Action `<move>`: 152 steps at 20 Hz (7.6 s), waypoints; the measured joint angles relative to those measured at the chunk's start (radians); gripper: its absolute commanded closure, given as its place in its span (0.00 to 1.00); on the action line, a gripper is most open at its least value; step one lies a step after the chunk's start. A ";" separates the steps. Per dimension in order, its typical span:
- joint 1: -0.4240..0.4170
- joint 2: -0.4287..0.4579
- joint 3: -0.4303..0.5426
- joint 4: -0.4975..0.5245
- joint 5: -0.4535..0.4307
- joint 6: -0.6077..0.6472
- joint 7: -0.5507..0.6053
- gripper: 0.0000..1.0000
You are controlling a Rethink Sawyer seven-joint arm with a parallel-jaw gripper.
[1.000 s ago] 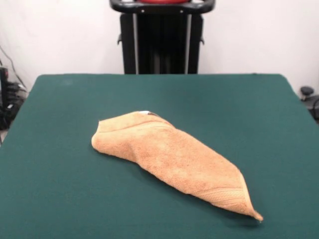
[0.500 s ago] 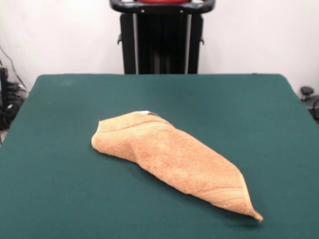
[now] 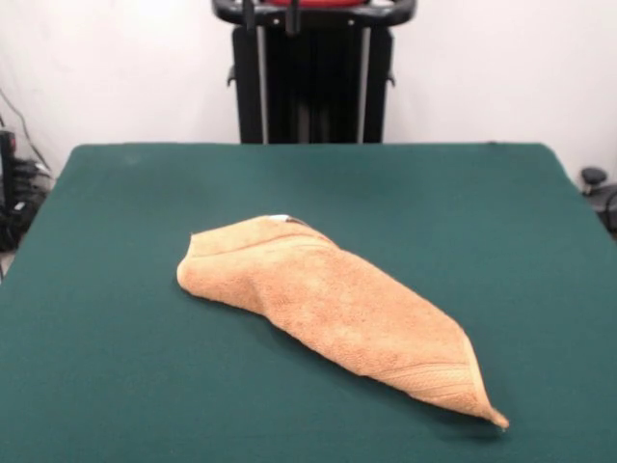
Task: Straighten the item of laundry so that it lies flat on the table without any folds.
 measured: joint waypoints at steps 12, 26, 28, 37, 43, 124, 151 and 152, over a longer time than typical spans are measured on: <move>-0.008 0.223 -0.009 0.111 -0.200 -0.280 0.009 0.00; -0.003 0.100 0.089 0.104 -0.139 -0.195 0.013 0.00; 0.002 0.097 0.104 0.084 -0.131 -0.132 0.013 0.00; 0.045 0.116 0.136 -0.052 -0.129 0.033 0.013 0.00; 0.079 0.158 0.136 -0.194 -0.130 0.127 0.013 0.00; 0.151 0.410 0.150 -0.418 -0.085 0.199 0.013 0.00; 0.309 0.233 0.059 -0.405 -0.087 0.290 0.013 0.00; 0.311 0.223 0.042 -0.408 -0.087 0.305 0.013 0.00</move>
